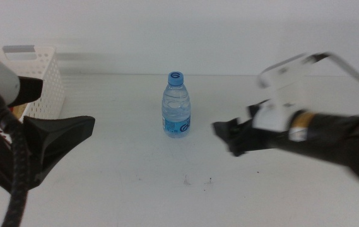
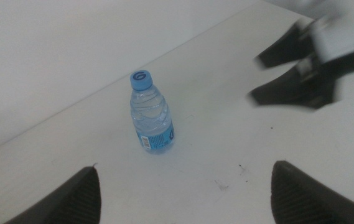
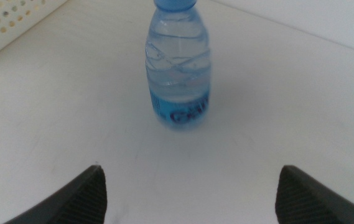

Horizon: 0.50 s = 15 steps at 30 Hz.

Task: Use arms to grab the bottles and put them into the dustbin to the left of the table.

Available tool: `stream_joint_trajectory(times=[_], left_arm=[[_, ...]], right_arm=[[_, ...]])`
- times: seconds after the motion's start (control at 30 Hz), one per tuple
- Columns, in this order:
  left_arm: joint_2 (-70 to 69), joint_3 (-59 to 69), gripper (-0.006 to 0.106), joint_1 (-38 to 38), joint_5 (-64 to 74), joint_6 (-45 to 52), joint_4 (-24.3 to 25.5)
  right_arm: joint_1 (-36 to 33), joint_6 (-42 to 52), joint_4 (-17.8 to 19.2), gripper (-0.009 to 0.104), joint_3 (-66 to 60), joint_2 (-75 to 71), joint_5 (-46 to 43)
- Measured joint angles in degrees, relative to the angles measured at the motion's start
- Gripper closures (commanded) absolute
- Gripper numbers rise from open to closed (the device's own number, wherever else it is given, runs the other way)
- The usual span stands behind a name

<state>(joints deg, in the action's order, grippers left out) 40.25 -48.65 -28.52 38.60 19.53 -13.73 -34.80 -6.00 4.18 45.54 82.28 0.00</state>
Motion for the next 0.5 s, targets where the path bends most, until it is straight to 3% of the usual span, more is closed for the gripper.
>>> stream_joint_trajectory(times=[0.13,0.37,0.5], left_arm=[[0.0,0.0,0.007,0.0,0.0,0.0,0.0],[0.0,0.0,0.007,0.0,0.0,0.0,0.0],[0.0,0.0,0.007,0.0,0.0,0.0,0.0]], right_arm=[[0.0,0.0,-0.9,0.003,2.9,-10.8,16.2],[0.0,7.4,-9.1,0.003,14.4,-20.7,37.0],[0.0,9.0,-9.5,0.003,21.1,-21.7,44.4]])
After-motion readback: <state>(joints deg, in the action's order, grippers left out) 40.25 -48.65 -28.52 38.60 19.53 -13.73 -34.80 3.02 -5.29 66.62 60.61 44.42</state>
